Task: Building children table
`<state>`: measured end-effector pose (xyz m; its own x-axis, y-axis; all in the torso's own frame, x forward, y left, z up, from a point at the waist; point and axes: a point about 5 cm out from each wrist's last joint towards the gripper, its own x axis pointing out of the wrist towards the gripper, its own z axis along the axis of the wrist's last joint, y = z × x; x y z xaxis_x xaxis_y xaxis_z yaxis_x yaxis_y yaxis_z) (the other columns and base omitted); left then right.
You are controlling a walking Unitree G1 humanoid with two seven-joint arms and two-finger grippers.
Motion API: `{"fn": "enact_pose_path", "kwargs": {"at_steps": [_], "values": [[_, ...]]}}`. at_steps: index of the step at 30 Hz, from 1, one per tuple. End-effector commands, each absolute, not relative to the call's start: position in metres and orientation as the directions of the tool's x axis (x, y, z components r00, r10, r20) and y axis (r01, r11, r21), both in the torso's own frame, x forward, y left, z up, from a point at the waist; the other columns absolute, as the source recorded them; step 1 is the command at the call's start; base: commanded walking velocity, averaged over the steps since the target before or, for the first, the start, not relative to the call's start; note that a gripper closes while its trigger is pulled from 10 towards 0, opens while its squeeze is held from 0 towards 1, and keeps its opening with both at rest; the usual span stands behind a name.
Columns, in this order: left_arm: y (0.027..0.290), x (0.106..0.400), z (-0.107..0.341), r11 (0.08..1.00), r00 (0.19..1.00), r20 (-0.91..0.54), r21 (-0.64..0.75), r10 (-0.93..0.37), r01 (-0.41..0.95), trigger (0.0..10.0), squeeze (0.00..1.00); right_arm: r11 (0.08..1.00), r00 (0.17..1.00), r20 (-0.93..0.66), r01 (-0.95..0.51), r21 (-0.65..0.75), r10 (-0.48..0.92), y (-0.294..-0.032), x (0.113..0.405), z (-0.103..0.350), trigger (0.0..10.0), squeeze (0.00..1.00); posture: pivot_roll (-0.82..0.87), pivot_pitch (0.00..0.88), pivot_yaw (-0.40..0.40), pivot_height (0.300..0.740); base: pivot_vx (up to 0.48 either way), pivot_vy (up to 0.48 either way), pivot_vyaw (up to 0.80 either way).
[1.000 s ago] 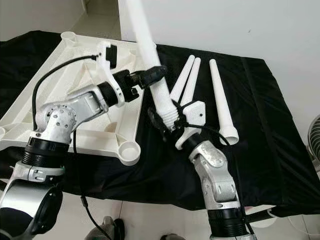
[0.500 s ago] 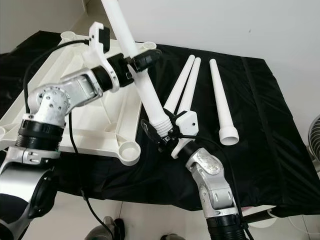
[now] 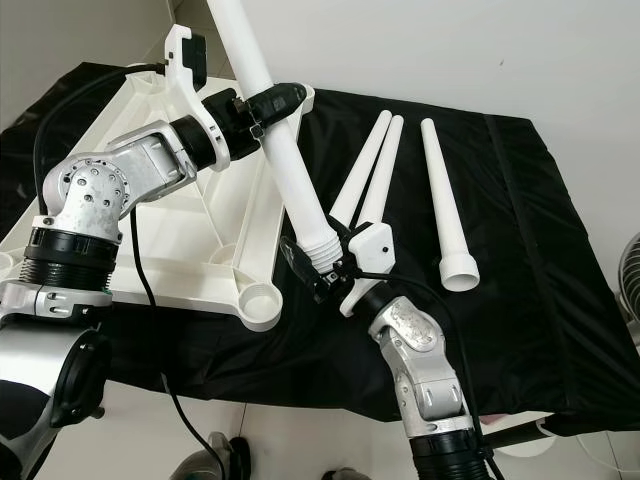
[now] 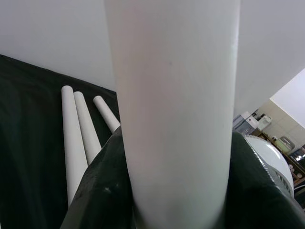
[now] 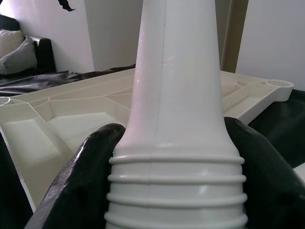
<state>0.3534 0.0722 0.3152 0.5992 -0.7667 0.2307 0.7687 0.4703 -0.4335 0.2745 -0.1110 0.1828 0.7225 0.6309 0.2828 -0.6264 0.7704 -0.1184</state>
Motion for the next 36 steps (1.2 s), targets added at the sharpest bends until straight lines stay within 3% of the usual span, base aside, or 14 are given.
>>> {"fn": "enact_pose_path", "kwargs": {"at_steps": [1,5,6,7,8,13,14,16,17,22,24,36], "values": [[0.063,0.336,0.328,0.154,0.252,0.359,-0.281,-0.898,0.947,0.0,0.0,0.778,0.726,0.297,-0.618,-0.116,0.621,-0.112,0.276,0.186,10.0,0.11,0.02,0.1,0.008,0.74,0.0,0.0,0.0],[0.062,0.336,0.329,0.159,0.255,0.356,-0.276,-0.899,0.948,0.0,0.0,0.78,0.728,0.298,-0.616,-0.115,0.618,-0.112,0.277,0.186,10.0,0.11,0.02,0.1,0.008,0.74,0.0,0.0,0.0],[0.062,0.339,0.329,0.194,0.278,0.339,-0.26,-0.899,0.946,7.1,0.0,0.783,0.73,0.301,-0.613,-0.107,0.613,-0.112,0.278,0.187,10.0,1.0,0.02,0.083,0.008,0.74,0.0,0.0,0.0],[0.062,0.339,0.329,0.194,0.278,0.339,-0.26,-0.899,0.946,7.1,0.0,0.783,0.73,0.301,-0.613,-0.107,0.613,-0.112,0.278,0.187,10.0,1.0,0.02,0.083,0.008,0.74,0.0,0.0,0.0],[0.061,0.34,0.331,0.224,0.297,0.331,-0.242,-0.896,0.944,10.0,0.0,0.787,0.735,0.304,-0.609,-0.099,0.606,-0.113,0.279,0.188,10.0,1.0,0.02,0.076,0.006,0.74,0.0,0.0,0.0],[0.059,0.339,0.338,0.315,0.331,0.314,-0.102,-0.89,0.943,10.0,0.0,0.824,0.78,0.279,-0.557,-0.102,0.561,-0.116,0.287,0.191,10.0,1.0,0.02,0.069,0.003,0.74,0.0,0.0,0.0],[0.058,0.338,0.339,0.339,0.337,0.312,-0.049,-0.889,0.94,10.0,0.0,0.827,0.785,0.27,-0.553,-0.103,0.558,-0.117,0.289,0.192,10.0,0.83,0.02,0.065,0.001,0.74,0.0,0.0,0.0],[0.058,0.338,0.339,0.339,0.337,0.312,-0.049,-0.889,0.94,10.0,0.0,0.827,0.785,0.27,-0.553,-0.103,0.558,-0.117,0.289,0.192,10.0,0.83,0.02,0.065,0.001,0.74,0.0,0.0,0.0],[0.057,0.338,0.341,0.352,0.342,0.312,-0.025,-0.886,0.936,10.0,0.0,0.829,0.788,0.266,-0.549,-0.105,0.556,-0.117,0.29,0.193,10.0,0.0,0.02,0.065,0.001,0.74,0.0,0.0,0.0],[0.053,0.332,0.346,0.397,0.351,0.32,0.089,-0.88,0.914,10.0,0.0,0.837,0.808,0.219,-0.53,-0.137,0.547,-0.117,0.297,0.198,10.0,0.0,0.02,0.059,-0.001,0.74,0.0,0.0,0.0],[0.046,0.326,0.351,0.47,0.38,0.354,0.212,-0.854,0.857,10.0,0.0,0.842,0.82,0.197,-0.511,-0.172,0.538,-0.115,0.303,0.205,10.0,0.0,0.02,0.056,0.0,0.74,0.0,0.0,0.0],[0.025,0.306,0.359,0.559,0.387,0.467,0.315,-0.795,0.767,10.0,0.0,0.847,0.823,0.227,-0.461,-0.266,0.52,-0.099,0.316,0.225,10.0,0.0,0.03,0.076,-0.007,0.74,0.0,0.0,0.0]]}}
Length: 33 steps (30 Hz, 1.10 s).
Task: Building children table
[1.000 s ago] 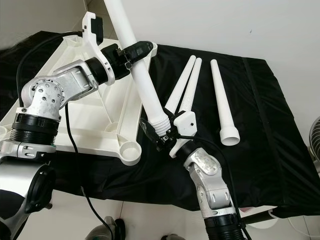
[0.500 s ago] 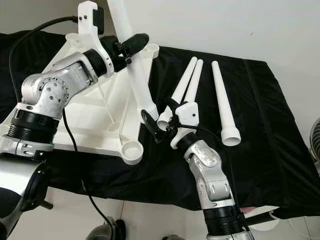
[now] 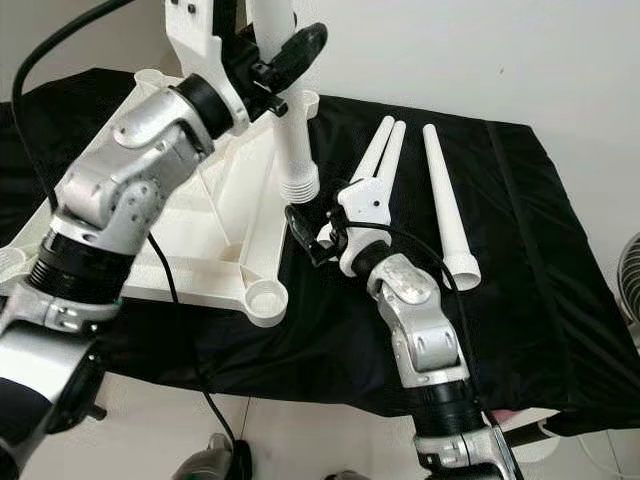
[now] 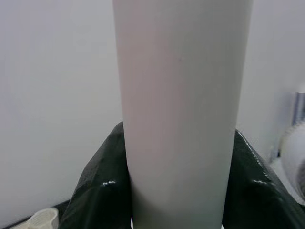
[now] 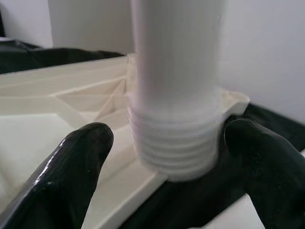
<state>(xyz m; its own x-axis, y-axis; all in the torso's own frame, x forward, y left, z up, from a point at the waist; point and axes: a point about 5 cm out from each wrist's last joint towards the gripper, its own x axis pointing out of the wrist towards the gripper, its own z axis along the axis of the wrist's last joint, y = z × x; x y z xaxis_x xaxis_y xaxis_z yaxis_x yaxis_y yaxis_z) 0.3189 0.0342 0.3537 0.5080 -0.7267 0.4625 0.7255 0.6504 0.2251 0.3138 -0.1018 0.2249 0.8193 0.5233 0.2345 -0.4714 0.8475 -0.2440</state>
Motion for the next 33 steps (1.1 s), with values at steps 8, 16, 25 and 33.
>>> {"fn": "enact_pose_path", "kwargs": {"at_steps": [8,16,25,33], "values": [[0.018,0.305,0.354,0.573,0.394,0.476,0.323,-0.786,0.753,10.0,0.0,0.836,0.809,0.249,-0.457,-0.304,0.533,-0.091,0.321,0.238,10.0,0.0,0.04,0.096,-0.012,0.74,0.0,0.0,0.0],[0.014,0.304,0.35,0.582,0.398,0.482,0.329,-0.781,0.744,10.0,0.0,0.847,0.805,0.292,-0.429,-0.314,0.516,-0.086,0.326,0.253,10.0,0.0,0.05,0.111,-0.008,0.74,0.0,0.0,0.0],[0.01,0.304,0.346,0.577,0.393,0.479,0.333,-0.785,0.746,10.0,0.0,0.854,0.801,0.328,-0.396,-0.337,0.501,-0.086,0.328,0.263,10.0,0.0,0.04,0.118,-0.005,0.74,0.0,0.0,0.0],[0.009,0.305,0.347,0.576,0.389,0.479,0.346,-0.787,0.741,10.0,0.0,0.854,0.796,0.337,-0.396,-0.337,0.503,-0.086,0.326,0.267,1.9,0.0,0.04,0.115,-0.002,0.74,0.0,0.0,0.0]]}}
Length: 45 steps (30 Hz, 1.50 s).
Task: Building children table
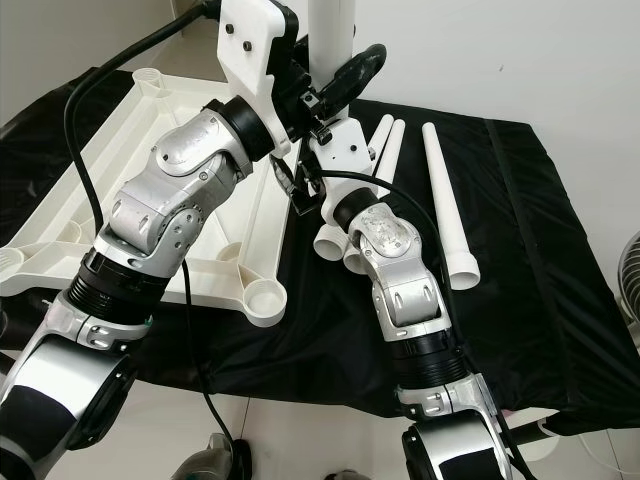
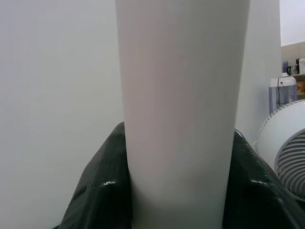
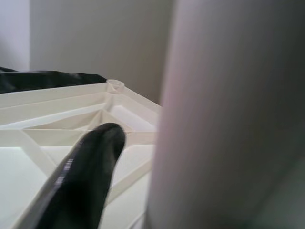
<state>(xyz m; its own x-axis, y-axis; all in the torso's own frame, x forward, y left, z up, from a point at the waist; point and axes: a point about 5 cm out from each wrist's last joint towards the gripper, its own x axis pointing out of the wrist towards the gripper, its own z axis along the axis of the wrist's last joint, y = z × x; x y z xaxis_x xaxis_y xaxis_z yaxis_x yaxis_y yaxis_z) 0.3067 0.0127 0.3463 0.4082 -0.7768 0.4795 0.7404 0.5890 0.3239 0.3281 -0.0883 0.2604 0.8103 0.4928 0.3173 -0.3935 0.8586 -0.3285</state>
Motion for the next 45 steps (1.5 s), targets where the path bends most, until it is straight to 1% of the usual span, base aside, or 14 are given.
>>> {"fn": "enact_pose_path", "kwargs": {"at_steps": [1,2,8,9,10,11,18,20,22,23,28,33,40,45], "values": [[0.009,0.305,0.346,0.576,0.389,0.478,0.348,-0.788,0.74,10.0,0.0,0.855,0.796,0.339,-0.395,-0.336,0.501,-0.086,0.326,0.267,1.9,0.0,0.04,0.115,-0.002,0.74,0.0,0.0,0.0],[0.009,0.305,0.346,0.579,0.392,0.478,0.35,-0.786,0.736,10.0,0.0,0.855,0.797,0.338,-0.393,-0.337,0.5,-0.086,0.326,0.267,0.0,0.0,0.04,0.114,-0.002,0.74,0.0,0.0,0.0],[0.008,0.305,0.347,0.588,0.394,0.476,0.38,-0.786,0.714,10.0,0.0,0.861,0.802,0.343,-0.38,-0.339,0.489,-0.086,0.326,0.268,0.0,0.0,0.05,0.113,0.001,0.74,0.0,0.0,0.0],[0.008,0.305,0.347,0.591,0.399,0.492,0.335,-0.774,0.734,10.0,0.2,0.865,0.808,0.343,-0.368,-0.34,0.479,-0.086,0.328,0.268,0.0,0.0,0.05,0.112,0.0,0.74,0.0,0.0,0.0],[0.008,0.305,0.347,0.591,0.399,0.492,0.335,-0.774,0.734,10.0,0.2,0.865,0.808,0.343,-0.368,-0.34,0.479,-0.086,0.328,0.268,0.0,0.0,0.05,0.112,0.0,0.74,0.0,0.0,0.0],[0.009,0.306,0.347,0.586,0.402,0.501,0.29,-0.766,0.756,10.0,1.0,0.869,0.812,0.343,-0.361,-0.339,0.472,-0.086,0.329,0.268,0.0,0.0,0.05,0.112,0.001,0.74,0.0,0.0,0.0],[0.013,0.308,0.348,0.589,0.414,0.497,0.27,-0.763,0.762,10.0,1.0,0.883,0.827,0.341,-0.347,-0.316,0.447,-0.088,0.332,0.267,0.0,0.0,0.05,0.114,-0.001,0.74,0.0,0.0,0.0],[0.015,0.309,0.349,0.595,0.416,0.491,0.291,-0.765,0.749,10.0,1.0,0.892,0.835,0.343,-0.336,-0.303,0.43,-0.089,0.333,0.266,6.6,0.0,0.05,0.116,-0.001,0.74,0.0,0.0,0.0],[0.017,0.308,0.349,0.59,0.412,0.489,0.293,-0.769,0.752,10.0,1.0,0.898,0.841,0.345,-0.324,-0.297,0.418,-0.091,0.333,0.266,6.6,0.0,0.05,0.116,0.001,0.74,0.0,0.0,0.0],[0.019,0.308,0.349,0.587,0.41,0.489,0.291,-0.77,0.755,10.0,0.0,0.908,0.848,0.35,-0.309,-0.283,0.398,-0.094,0.334,0.267,10.0,0.0,0.05,0.116,0.002,0.74,0.0,0.0,0.0],[0.029,0.313,0.348,0.608,0.442,0.492,0.249,-0.75,0.754,10.0,0.0,0.928,0.864,0.358,-0.28,-0.246,0.355,-0.101,0.337,0.267,10.0,0.0,0.06,0.119,0.003,0.74,0.0,0.0,0.0],[0.05,0.318,0.344,0.64,0.502,0.513,0.126,-0.696,0.758,10.0,0.0,0.961,0.894,0.367,-0.201,-0.188,0.259,-0.115,0.34,0.264,10.0,0.0,0.06,0.113,-0.003,0.74,0.0,0.0,0.0],[0.058,0.319,0.334,0.662,0.535,0.498,0.112,-0.683,0.741,10.0,0.0,0.976,0.915,0.351,-0.155,-0.151,0.199,-0.123,0.34,0.253,10.0,0.0,0.06,0.106,-0.012,0.74,0.0,0.0,0.0],[0.069,0.326,0.311,0.719,0.628,0.434,0.072,-0.647,0.691,10.0,0.0,0.987,0.931,0.333,-0.122,-0.11,0.152,-0.128,0.337,0.241,10.0,0.0,0.06,0.102,-0.013,0.74,0.0,0.0,0.0]]}}
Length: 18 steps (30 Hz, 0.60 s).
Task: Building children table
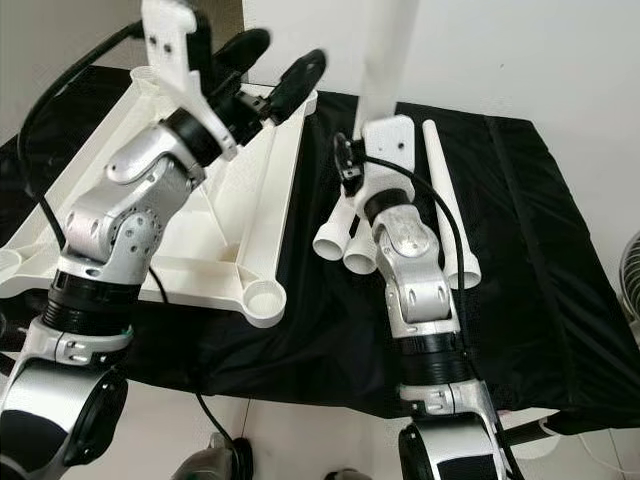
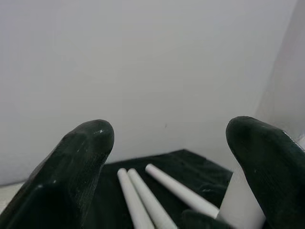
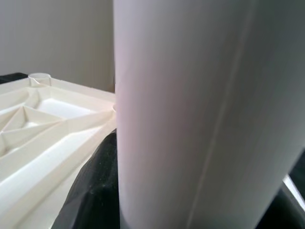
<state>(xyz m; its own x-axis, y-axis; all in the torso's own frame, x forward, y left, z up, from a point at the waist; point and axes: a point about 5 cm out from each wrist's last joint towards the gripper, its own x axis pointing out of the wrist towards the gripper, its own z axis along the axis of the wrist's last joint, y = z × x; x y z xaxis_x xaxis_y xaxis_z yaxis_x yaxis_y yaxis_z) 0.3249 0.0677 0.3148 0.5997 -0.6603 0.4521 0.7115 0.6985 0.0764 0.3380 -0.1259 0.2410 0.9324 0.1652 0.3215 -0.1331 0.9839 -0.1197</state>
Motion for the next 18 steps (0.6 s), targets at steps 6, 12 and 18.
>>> {"fn": "enact_pose_path", "kwargs": {"at_steps": [6,12,18], "values": [[0.083,0.334,0.279,0.776,0.725,0.319,0.059,-0.61,0.628,10.0,0.0,0.991,0.947,0.292,-0.122,-0.048,0.131,-0.13,0.333,0.229,10.0,0.0,0.05,0.097,-0.008,0.74,0.0,0.0,0.0],[0.097,0.337,0.249,0.824,0.794,0.223,0.115,-0.565,0.554,10.0,0.0,0.985,0.941,0.292,-0.155,-0.077,0.171,-0.124,0.325,0.218,10.0,0.0,0.04,0.106,-0.001,0.74,0.0,0.0,0.0],[0.104,0.333,0.234,0.821,0.8,0.191,0.178,-0.569,0.542,10.0,0.0,0.979,0.934,0.294,-0.192,-0.072,0.205,-0.118,0.318,0.212,10.0,0.0,0.04,0.118,-0.003,0.74,0.0,0.0,0.0]]}}
